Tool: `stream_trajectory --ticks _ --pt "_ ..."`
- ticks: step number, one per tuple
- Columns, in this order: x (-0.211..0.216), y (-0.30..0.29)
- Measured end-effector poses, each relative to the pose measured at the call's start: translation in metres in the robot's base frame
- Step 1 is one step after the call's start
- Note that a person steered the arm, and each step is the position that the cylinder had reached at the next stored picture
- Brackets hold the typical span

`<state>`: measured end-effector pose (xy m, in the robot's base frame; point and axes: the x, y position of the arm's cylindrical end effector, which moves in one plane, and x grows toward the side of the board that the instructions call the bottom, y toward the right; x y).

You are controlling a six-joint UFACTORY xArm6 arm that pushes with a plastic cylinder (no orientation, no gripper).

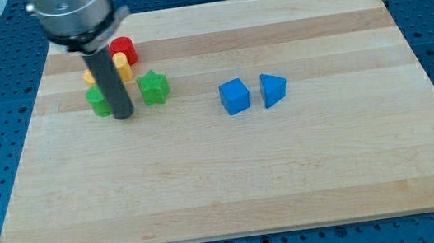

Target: Push the green star towards the green circle

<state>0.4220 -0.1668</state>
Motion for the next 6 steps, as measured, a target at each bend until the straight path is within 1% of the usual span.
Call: stream_trajectory --ticks 1,2,3,4,5,6 --pt "-0.003 -0.002" --pt "0.0 0.028" --pt "0.037 0.08" --pt "0.065 0.11" --pt "0.054 0.136" --pt "-0.003 0.133"
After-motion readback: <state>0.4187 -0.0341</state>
